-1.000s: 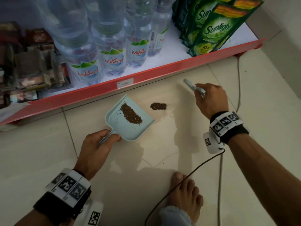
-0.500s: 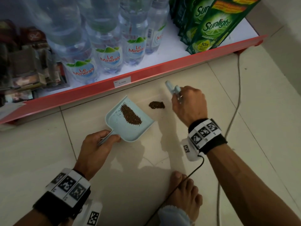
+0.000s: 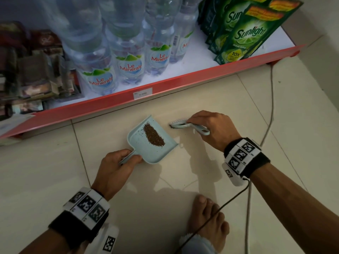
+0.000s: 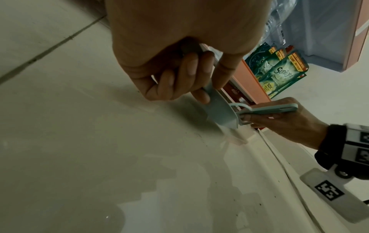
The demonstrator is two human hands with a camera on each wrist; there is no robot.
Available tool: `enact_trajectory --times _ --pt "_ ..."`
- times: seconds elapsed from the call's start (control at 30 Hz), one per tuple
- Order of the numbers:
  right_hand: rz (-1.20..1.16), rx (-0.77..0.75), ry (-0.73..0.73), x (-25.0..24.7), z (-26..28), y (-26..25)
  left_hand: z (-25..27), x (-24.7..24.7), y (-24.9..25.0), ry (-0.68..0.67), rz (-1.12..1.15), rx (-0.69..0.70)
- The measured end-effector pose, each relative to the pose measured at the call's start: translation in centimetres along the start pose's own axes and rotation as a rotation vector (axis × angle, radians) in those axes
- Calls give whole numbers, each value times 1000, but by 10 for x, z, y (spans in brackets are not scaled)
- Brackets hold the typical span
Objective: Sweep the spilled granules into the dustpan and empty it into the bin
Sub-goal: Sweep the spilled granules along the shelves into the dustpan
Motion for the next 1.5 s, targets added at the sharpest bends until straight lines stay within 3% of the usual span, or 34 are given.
enact_trajectory --times 0.13,0.23,0.53,0.8,0.9,0.97,1.1,1.23,1.37,1.5 --pt "-226 213 274 -13 7 23 -5 9 -3 14 -24 -9" --pt "-225 345 404 -17 11 34 -6 17 -4 8 -56 5" --pt "102 329 133 1 7 5 -11 25 2 -4 -158 -35" --pt "77 212 -15 8 7 -31 -16 36 4 -21 -167 -55" --pt "-150 184 8 7 9 -38 -16 38 4 -17 -168 -56" --pt "-303 218 122 -1 10 -37 -17 39 4 -14 -167 -52" --pt "-184 240 288 -18 9 -29 -17 39 1 -15 -167 -47" --pt "0 262 135 -8 7 -26 -16 40 2 -19 -178 -42" --pt "-72 153 -10 14 13 -53 -15 39 3 -23 -184 -50" --pt "-196 167 130 5 13 -57 -13 39 0 -18 -188 -74"
Point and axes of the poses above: each hand's wrist, its own z-axis away from the middle knuckle, its own x-axis out of the palm, y = z × x, the point moved 6 cm from there along -z, towards the middle knuckle, and after that the axes turned 2 degrees about y, right-handed, at the moved point
